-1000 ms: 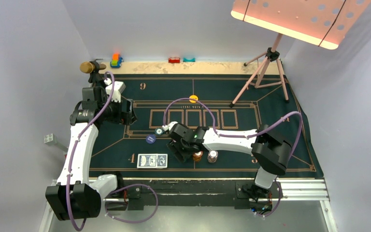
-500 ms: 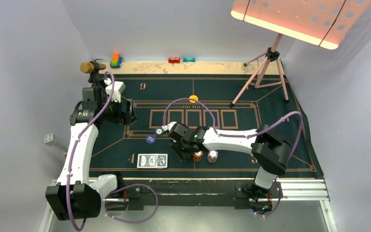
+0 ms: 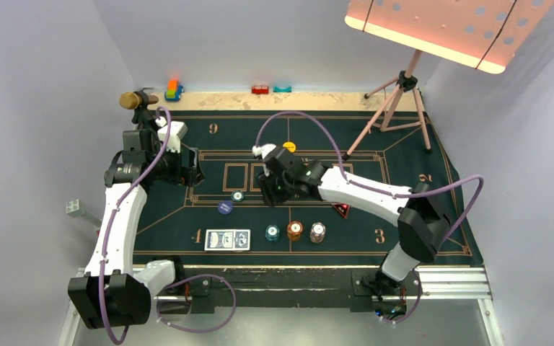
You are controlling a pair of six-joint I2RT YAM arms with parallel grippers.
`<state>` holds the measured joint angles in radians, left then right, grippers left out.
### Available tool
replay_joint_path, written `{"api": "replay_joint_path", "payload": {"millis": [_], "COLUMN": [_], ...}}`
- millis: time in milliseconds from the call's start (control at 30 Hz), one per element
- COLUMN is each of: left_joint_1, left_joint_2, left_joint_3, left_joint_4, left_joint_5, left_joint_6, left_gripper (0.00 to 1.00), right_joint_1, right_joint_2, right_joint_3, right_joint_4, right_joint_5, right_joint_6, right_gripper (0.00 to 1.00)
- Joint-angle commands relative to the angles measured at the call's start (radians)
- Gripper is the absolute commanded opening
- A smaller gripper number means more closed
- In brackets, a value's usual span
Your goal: Distribute texas hold em gaming equipment
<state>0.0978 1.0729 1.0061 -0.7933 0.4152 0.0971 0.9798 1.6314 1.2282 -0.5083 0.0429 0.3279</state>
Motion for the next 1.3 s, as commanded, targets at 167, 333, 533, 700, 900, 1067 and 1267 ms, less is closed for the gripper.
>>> {"api": "replay_joint_path", "payload": {"millis": [167, 333, 533, 700, 900, 1067, 1267], "left_joint_1": [0.005, 0.005, 0.006, 0.005, 0.006, 0.005, 0.006], "left_joint_2": [-0.02, -0.019, -0.017, -0.013, -0.014, -0.014, -0.016], "left_joint_3": [0.005, 0.005, 0.004, 0.003, 0.004, 0.003, 0.003], "left_joint_4": [0.019, 0.02, 0.022, 0.022, 0.023, 0.023, 0.022], "left_joint_5": [0.018, 0.019, 0.019, 0.023, 0.024, 0.02, 0.018], "left_joint_6": [0.0, 0.0, 0.002, 0.001, 0.002, 0.003, 0.003], "left_gripper": [1.0, 1.0, 1.0, 1.0, 1.0, 1.0, 1.0], "right_joint_1": [-0.225, -0.28, -0.323, -0.339, -0.344, -0.345, -0.341], "right_joint_2": [0.195, 0.382, 0.541, 0.593, 0.634, 0.636, 0.524], "right_joint_3": [0.261, 0.419, 0.572, 0.605, 0.62, 0.635, 0.609], "right_joint_4": [-0.013, -0.034, -0.035, -0.021, -0.028, -0.055, -0.081], "right_joint_5": [0.074, 0.095, 0.107, 0.099, 0.092, 0.093, 0.107], "right_joint_6": [-0.012, -0.044, -0.051, -0.038, -0.033, -0.033, -0.041], "right_gripper": [0.2, 0.2, 0.22, 0.24, 0.48, 0.72, 0.8]}}
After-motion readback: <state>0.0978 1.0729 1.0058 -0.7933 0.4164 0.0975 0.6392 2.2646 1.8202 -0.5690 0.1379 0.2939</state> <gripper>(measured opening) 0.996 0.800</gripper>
